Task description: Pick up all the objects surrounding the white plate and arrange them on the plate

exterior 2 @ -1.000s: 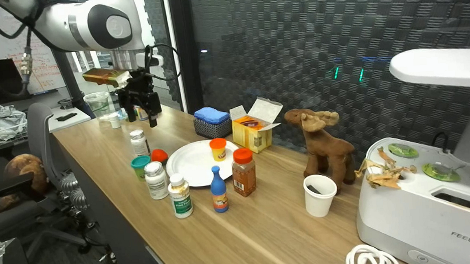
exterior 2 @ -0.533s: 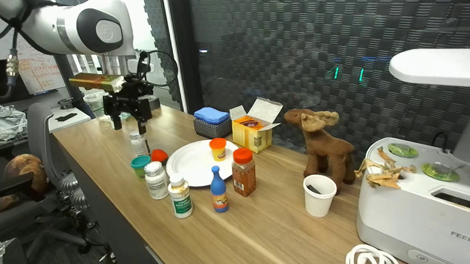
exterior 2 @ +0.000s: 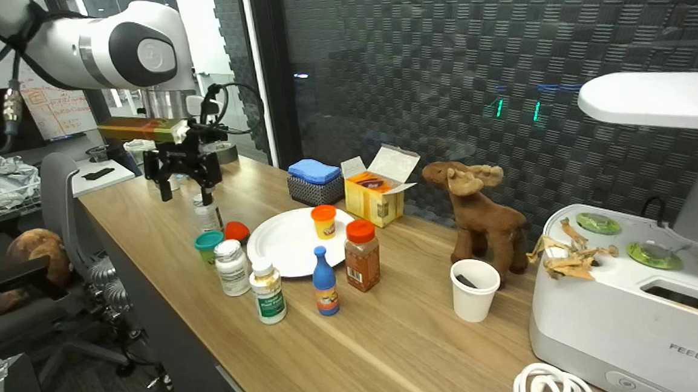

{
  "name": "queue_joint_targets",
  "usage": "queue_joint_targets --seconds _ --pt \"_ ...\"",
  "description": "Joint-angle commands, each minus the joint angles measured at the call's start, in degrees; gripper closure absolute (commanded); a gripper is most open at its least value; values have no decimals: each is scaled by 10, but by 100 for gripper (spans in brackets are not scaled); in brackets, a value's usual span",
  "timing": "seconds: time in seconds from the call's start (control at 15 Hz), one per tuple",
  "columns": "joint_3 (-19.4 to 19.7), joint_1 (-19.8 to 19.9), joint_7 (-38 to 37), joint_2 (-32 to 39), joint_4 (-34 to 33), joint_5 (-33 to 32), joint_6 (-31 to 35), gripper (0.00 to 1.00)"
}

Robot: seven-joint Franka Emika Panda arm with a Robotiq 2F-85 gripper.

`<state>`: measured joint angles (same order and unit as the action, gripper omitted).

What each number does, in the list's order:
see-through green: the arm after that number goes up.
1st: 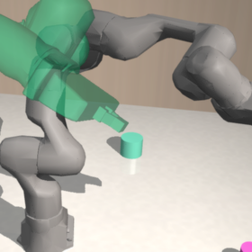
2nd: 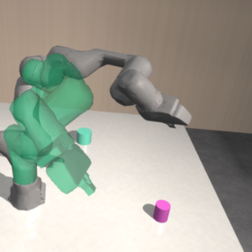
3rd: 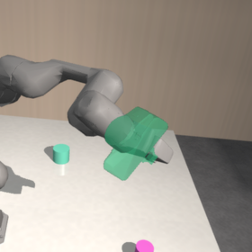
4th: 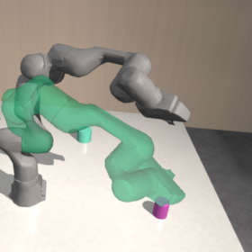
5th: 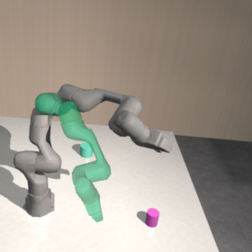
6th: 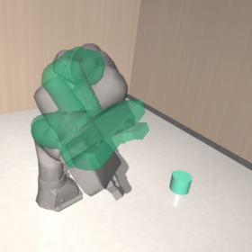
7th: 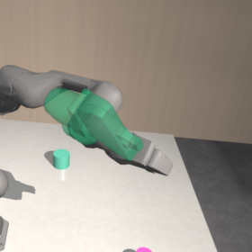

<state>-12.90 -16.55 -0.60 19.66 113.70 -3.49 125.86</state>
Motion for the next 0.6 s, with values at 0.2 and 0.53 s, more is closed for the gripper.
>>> queue_joint_targets --seconds 0.2,0.53 --pt "4 2 5 5 -2 -14 63 0" --pt "7 0 4 11 0 -18 74 26"
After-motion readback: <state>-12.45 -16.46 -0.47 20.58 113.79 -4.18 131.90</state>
